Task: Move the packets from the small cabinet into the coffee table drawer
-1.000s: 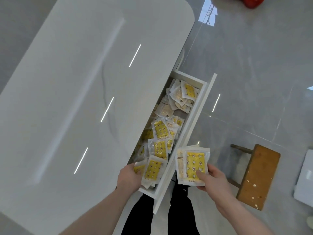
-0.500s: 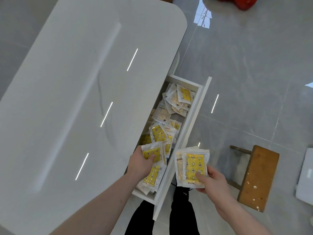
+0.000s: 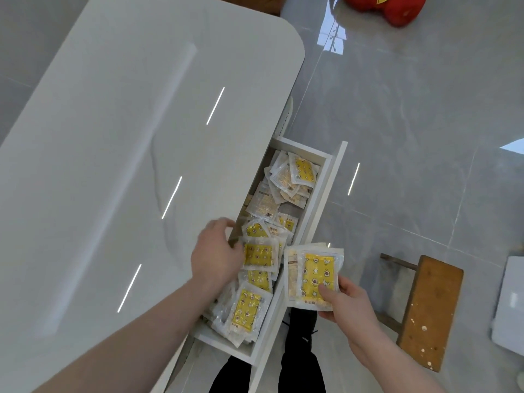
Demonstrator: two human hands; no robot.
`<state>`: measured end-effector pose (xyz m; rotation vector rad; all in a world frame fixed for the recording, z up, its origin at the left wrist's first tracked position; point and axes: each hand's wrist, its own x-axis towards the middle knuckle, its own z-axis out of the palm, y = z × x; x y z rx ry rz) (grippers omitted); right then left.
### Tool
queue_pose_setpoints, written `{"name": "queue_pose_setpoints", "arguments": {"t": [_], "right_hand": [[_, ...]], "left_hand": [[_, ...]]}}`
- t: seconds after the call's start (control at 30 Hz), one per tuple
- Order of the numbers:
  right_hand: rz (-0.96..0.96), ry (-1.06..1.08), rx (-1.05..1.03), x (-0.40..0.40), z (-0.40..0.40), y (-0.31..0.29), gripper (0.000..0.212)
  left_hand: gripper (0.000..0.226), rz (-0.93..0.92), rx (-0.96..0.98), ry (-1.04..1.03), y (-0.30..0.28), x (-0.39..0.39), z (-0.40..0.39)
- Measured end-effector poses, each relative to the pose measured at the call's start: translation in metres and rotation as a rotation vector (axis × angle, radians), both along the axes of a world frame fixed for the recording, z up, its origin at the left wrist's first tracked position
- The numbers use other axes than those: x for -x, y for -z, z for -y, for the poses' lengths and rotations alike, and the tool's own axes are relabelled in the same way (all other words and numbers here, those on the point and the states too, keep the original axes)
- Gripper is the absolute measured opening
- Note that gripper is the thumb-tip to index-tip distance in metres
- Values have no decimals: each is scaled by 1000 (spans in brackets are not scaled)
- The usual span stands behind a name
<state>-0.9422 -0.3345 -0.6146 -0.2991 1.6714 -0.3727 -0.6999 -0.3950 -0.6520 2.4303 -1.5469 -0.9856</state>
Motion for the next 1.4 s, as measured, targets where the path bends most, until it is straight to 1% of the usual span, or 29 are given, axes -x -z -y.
{"name": "queue_pose_setpoints", "arguments": {"t": [0.07,0.1,0.2,0.23,0.3,0.37,0.5,0.57,0.6,0.67,0.7,0.77,0.83,0.97,1.03,1.1,1.13,1.23,1.27,1.33,1.4], "right_hand": [[-1,26,16,-3,19,6,21],[-4,45,26,-6,31,10,20],[-14,103,63,-15,71,24,19],[-12,123,74,-18,85,29,18],[-9,146,88,-24,114,41,17],[-8,180,99,-31,142,51,19],[-52,314,85,-44,192,64,28],[-78,363,51,-48,209,72,25],[-85,378,29,-51,214,75,26],[-114,410,-15,-53,217,77,38],[-140,417,-28,-54,215,79,40],[-181,407,-38,-52,206,84,37],[-187,393,-34,-51,199,88,30],[-208,425,3,-49,204,87,34],[-216,422,16,-48,211,84,28],[-218,419,24,-47,213,80,32],[-216,415,28,-47,211,78,35],[-192,370,55,-46,192,73,34],[-181,342,66,-46,181,74,32],[-155,285,76,-48,158,73,20],[-119,250,52,-53,137,76,13]], "left_hand": [[55,65,32,45,-1,-18,25],[63,95,-7,62,1,-28,39],[90,182,-226,124,14,-54,71],[99,211,-271,156,19,-59,78],[115,261,-311,204,29,-62,86],[124,281,-328,221,36,-60,87],[126,281,-354,210,39,-58,90],[125,283,-361,209,39,-56,92],[125,292,-363,212,38,-55,93],[124,307,-370,212,36,-55,93],[124,309,-368,211,35,-55,93],[124,310,-362,211,35,-54,93],[123,319,-358,209,35,-53,93],[122,314,-351,202,36,-52,94],[123,311,-343,196,36,-53,94],[123,311,-335,201,37,-54,93],[123,313,-335,204,36,-54,92],[124,319,-331,208,36,-53,93],[125,318,-330,208,36,-54,93],[126,326,-334,217,36,-54,93],[126,335,-336,226,37,-54,92]]}}
